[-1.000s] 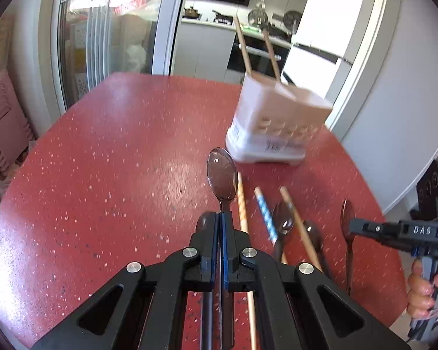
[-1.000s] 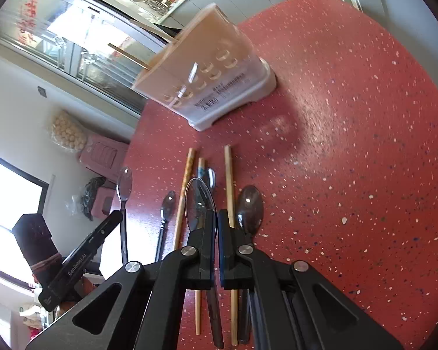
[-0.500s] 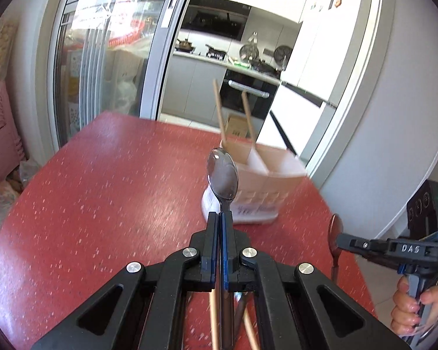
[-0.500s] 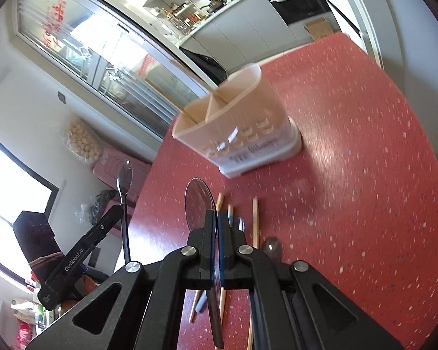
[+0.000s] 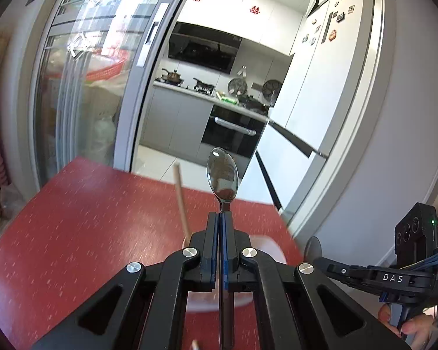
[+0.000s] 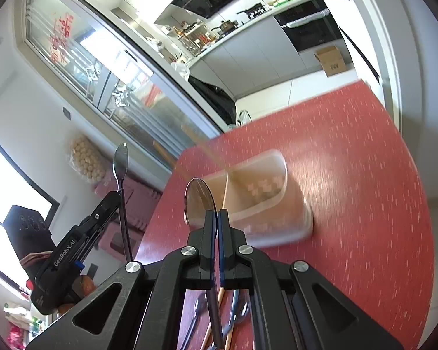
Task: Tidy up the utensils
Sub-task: 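Lift both spoons and lower them handle-first into the utensil holder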
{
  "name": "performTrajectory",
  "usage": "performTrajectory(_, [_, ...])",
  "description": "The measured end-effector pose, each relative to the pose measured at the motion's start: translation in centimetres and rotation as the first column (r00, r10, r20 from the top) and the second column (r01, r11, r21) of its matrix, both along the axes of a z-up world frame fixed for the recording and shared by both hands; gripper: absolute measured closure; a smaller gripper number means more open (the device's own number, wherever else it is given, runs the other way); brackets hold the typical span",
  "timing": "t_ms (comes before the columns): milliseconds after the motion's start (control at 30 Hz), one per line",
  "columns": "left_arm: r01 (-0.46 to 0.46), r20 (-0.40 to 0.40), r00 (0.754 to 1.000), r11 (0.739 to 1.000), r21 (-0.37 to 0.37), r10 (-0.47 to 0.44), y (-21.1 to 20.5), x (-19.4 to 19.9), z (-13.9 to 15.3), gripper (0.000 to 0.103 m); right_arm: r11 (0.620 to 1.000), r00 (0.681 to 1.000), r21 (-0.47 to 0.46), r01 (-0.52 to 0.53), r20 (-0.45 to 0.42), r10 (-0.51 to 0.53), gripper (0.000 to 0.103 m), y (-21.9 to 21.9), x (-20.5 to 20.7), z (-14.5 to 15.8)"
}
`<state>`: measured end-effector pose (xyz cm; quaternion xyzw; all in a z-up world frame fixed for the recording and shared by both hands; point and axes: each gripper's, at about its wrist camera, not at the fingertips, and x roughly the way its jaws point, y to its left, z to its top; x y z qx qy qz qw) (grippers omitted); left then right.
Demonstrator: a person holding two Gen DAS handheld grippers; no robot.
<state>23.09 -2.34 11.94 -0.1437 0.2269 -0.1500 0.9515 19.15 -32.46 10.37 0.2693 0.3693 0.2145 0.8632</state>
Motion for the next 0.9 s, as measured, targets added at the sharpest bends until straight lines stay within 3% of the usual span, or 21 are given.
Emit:
performTrajectory(267, [-0.009,0.064,0.998,1.0,0.003,0.008,-2.4,5.4,0.0,0.071,0.999,0.996,-0.03,0.032,0.088,-0.029,0.101,0.1,6.3,2.5])
performTrajectory(500, [-0.064,0.142,0.988,0.997,0.037,0.058,-3.5,7.4,-1.7,0.071,0.988,0.971,-0.133,0.077,0.235,-0.044,0.101,1.4,9.9,3.6])
performTrajectory(667, [-0.101,0.181,0.98,0.991,0.085,0.084,-4.2,6.8,-3.5,0.071,0.956,0.927,-0.271,0.112,0.374,-0.002,0.101,3.7,10.1,2.8])
performTrajectory(900, [-0.126,0.195,0.976,0.979,0.162,0.093,-5.4,5.3,-5.7,0.071,0.92,0.91,-0.38,0.096,0.408,0.074,0.101,6.0,8.8,-0.7])
